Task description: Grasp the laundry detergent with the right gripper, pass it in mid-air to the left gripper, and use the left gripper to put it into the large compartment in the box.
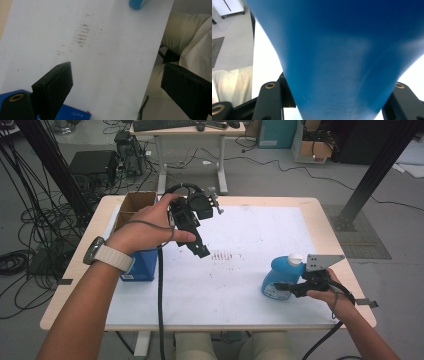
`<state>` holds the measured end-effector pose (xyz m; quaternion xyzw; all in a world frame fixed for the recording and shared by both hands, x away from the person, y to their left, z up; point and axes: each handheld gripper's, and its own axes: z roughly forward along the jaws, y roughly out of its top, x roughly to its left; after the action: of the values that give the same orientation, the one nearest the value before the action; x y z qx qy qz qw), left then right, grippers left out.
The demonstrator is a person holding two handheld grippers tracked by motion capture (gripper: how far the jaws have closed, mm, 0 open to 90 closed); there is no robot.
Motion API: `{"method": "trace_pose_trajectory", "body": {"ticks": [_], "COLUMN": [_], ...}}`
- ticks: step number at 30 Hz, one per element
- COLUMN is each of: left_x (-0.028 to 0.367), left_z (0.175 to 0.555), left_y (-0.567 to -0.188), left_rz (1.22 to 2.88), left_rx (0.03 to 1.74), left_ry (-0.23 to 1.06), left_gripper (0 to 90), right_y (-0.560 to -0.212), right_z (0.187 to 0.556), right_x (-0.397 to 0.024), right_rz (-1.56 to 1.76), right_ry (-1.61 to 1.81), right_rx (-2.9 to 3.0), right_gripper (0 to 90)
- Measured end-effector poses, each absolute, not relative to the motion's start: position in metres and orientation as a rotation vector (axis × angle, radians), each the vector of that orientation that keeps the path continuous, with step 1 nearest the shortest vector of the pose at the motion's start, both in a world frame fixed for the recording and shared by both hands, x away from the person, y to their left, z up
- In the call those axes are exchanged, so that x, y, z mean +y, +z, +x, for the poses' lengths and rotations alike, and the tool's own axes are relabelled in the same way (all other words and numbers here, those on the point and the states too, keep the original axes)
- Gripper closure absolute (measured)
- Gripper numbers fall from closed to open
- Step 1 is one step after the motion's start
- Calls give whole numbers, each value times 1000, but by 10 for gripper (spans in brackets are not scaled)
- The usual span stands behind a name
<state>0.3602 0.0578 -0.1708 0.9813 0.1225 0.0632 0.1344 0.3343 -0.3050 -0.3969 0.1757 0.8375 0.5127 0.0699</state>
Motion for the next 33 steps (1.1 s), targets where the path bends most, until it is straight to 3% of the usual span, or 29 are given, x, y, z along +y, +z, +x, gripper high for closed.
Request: {"method": "trace_pose_trajectory", "body": {"ticks": [33], "left_x": [63], "left_z": [350], "left_y": [-163], "left_rz": [2838], "left_rx": [365], "left_ry": [229], "left_gripper": [107], "right_y": [-392], "right_z": [337], "right_x": [-305], "right_rz": [519], "right_ry": [1532], "right_rx": [2522], "right_gripper": [430]}}
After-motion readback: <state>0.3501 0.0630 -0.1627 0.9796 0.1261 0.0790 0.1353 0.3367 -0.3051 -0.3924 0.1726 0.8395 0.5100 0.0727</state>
